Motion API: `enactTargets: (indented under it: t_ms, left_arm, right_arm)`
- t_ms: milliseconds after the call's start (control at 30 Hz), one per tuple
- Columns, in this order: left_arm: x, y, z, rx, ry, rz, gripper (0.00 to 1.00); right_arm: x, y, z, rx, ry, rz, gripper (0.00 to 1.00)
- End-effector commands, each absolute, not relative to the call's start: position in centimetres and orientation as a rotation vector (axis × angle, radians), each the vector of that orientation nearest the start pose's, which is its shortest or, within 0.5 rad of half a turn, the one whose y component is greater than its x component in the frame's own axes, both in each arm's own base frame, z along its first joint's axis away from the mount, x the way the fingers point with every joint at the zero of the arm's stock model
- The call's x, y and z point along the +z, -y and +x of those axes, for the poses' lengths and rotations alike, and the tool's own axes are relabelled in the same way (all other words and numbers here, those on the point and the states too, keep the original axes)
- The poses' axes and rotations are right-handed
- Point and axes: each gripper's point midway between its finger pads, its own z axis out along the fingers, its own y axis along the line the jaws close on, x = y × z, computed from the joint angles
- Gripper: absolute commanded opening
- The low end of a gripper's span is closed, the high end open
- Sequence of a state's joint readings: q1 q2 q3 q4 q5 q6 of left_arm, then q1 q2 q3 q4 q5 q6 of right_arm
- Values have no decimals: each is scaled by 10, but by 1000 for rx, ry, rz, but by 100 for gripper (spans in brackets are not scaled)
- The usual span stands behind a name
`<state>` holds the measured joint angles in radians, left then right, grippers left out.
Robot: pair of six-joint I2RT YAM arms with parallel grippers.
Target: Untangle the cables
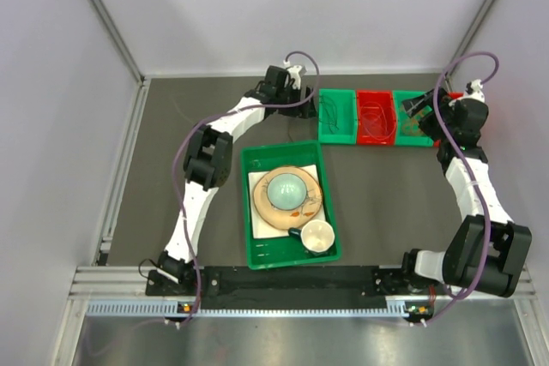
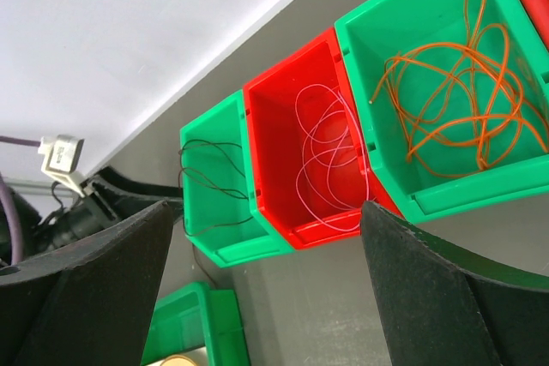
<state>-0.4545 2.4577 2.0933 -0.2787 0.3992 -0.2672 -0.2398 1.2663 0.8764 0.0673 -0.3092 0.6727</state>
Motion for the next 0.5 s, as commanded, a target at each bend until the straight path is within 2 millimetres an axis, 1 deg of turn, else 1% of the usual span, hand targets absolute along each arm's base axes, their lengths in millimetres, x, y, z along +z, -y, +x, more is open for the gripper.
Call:
enactTargets:
  t_ms: [0, 33, 67, 100, 133, 167, 200, 233, 267, 300, 333, 367, 400, 433, 467]
  left_arm:
    - [104, 368, 555, -892, -2131, 468, 84]
    - [96, 369, 557, -892, -2138, 466, 82]
    - [94, 369, 558, -893, -2139, 463, 74]
    - [98, 372, 560, -906, -2126, 463, 69]
    - [93, 373, 560, -911, -2134, 461, 65]
    - [93, 374, 562, -911, -2131, 457, 58]
    - [94, 374, 563, -913, -2126, 452, 48]
    - [95, 375, 562, -913, -2125, 451, 43]
    - [98, 374, 564, -911, -2118, 449, 36]
    - [100, 375, 563, -912, -2115, 449, 20]
    - [110, 375, 563, -908, -2099, 451, 12]
    - [115, 374, 563, -902, -2094, 448, 4]
    - [122, 373, 563, -893, -2082, 452, 0]
    - [139, 374, 562, -885, -2056, 454, 0]
    - [149, 373, 562, -875, -2039, 453, 0]
  right_arm:
    - [228, 23, 413, 589, -1777, 625, 89]
    - [228, 22, 413, 591, -1778, 624, 89]
    - [226, 22, 412, 592, -1782, 625, 89]
    - [227, 22, 413, 592, -1781, 624, 89]
    - [227, 21, 412, 592, -1781, 624, 89]
    - [226, 22, 412, 592, -1782, 625, 89]
    - [226, 21, 413, 594, -1782, 625, 89]
    - [226, 21, 413, 595, -1783, 624, 89]
    - [225, 21, 413, 596, -1785, 622, 89]
    - [225, 20, 413, 599, -1783, 626, 89]
    - [226, 20, 414, 601, -1783, 622, 89]
    - [225, 19, 414, 603, -1784, 622, 89]
    - [226, 19, 414, 603, -1783, 623, 89]
    - [227, 19, 414, 605, -1781, 620, 89]
    - [227, 19, 414, 605, -1782, 621, 89]
